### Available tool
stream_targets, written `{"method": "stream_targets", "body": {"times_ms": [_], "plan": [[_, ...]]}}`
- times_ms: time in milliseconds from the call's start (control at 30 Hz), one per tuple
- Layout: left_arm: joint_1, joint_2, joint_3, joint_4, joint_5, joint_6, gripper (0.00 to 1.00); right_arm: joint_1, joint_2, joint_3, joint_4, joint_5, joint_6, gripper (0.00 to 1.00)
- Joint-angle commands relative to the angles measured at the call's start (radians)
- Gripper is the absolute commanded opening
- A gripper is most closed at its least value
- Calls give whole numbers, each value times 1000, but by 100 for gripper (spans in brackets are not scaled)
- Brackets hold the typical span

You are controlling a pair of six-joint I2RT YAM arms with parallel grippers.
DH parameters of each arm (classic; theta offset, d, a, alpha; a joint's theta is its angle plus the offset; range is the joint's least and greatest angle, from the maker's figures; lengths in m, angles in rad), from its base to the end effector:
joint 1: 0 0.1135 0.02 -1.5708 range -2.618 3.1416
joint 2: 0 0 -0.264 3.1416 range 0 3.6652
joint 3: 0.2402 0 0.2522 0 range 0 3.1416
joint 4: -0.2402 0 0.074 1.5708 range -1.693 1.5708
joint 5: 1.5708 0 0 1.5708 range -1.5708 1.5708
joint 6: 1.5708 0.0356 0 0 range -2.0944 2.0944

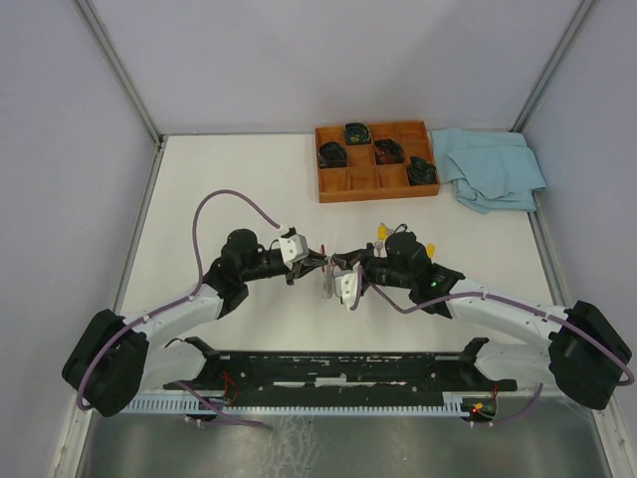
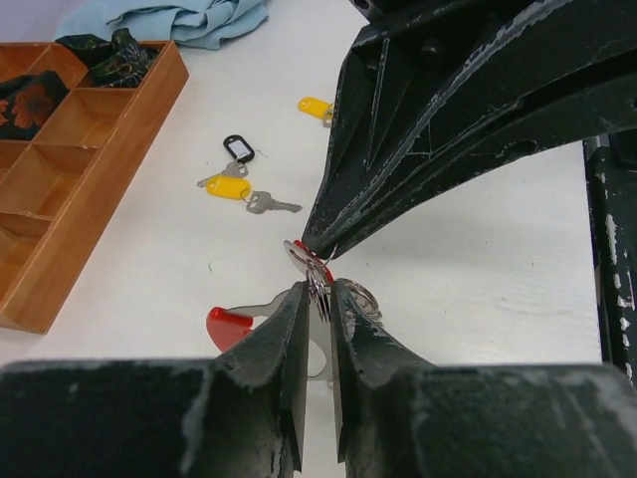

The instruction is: Put the keys on the keyring

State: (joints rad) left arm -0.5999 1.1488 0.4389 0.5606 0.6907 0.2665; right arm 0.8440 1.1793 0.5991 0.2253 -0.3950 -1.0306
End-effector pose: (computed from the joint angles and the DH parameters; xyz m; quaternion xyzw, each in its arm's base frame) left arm 0.1829 -0.1526 0.2251 0.4998 0.5545 -0.3549 0.5628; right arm 0.1607 0.2013 0.2363 -0.7150 0.3861 0.1082 0.5727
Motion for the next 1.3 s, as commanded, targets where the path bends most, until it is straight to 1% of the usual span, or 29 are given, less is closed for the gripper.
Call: {"method": "stream_targets", "body": {"times_ms": [0,100,233,400,600,700,867,1267], "plan": [[2,-5,57,-56,40,52,22,1,-30,35,10,-20,-17,0],[2,7,75,-87,60,59,27,1,-28,43,-7,-25,-29,1],[2,14,89,-109,70,60,29,2,-25,53,-34,-30,-46,1],[2,16,95,-127,66,66,28,7,-32,63,-49,-30,-62,1],[2,21,107,-151,57,73,22,12,-36,68,-68,-16,-80,1],[2,21,108,-150,49,70,22,15,-39,74,-92,-9,-98,0],[2,12,112,-148,46,69,26,21,-48,80,-99,-3,-106,1],[2,-7,112,-125,58,44,26,27,-47,96,-99,-1,-113,1]]}}
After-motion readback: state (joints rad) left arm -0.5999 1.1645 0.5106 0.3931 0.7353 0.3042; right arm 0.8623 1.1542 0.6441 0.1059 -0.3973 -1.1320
